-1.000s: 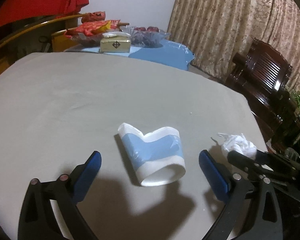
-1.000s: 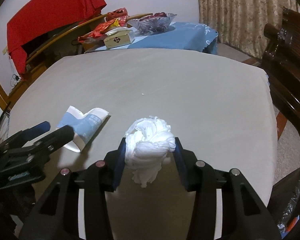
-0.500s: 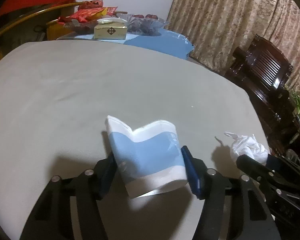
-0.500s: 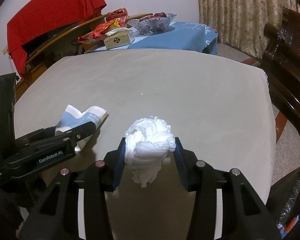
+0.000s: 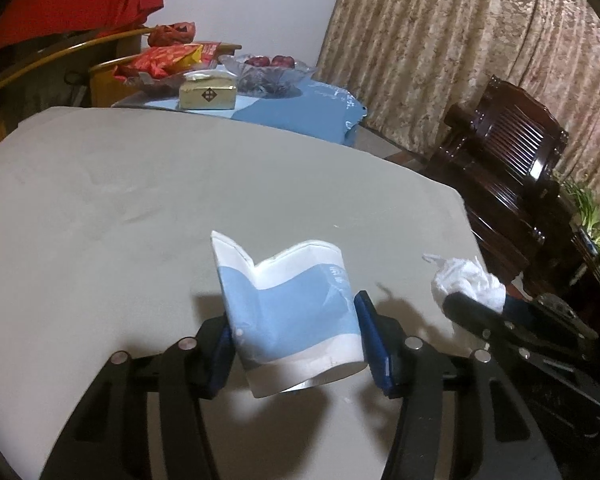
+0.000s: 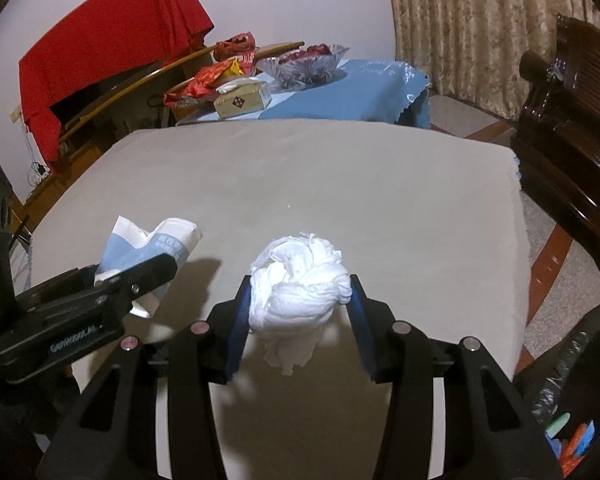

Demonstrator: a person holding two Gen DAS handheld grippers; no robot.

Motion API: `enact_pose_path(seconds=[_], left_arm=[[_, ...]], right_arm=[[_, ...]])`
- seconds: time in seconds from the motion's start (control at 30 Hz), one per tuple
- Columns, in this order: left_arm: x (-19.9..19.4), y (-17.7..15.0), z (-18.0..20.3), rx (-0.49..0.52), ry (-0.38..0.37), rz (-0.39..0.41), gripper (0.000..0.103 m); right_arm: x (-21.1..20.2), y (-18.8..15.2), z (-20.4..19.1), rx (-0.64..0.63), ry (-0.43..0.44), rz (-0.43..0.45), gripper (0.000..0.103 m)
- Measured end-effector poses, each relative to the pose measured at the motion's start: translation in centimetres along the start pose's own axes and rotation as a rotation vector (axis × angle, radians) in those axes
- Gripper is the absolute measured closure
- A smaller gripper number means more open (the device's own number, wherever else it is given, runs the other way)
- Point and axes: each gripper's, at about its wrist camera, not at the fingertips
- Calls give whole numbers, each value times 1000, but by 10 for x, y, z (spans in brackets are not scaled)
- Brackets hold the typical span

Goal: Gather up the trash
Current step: 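Carry the tissue and paper cup over the bin and release both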

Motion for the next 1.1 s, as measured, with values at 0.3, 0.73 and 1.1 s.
enact_pose_path(seconds=[0.3,0.73,1.1], left_arm=[[-47,-4,30,18,-13,45,48],[-103,-8,79,70,-58,109,48],[-131,-13,139,161,-143,149,48]], right_arm=[[-62,-2,6,9,4,68,58],[-156,-25,29,7,-10,135,58],[-229,-54,62,49,-66,207,58]])
Point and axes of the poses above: each gripper's, at about its wrist camera, not at the fingertips, and x roughly the way its jaws point, z to its right, y to its top, and after that the axes turned 13 degrees about x, right-handed
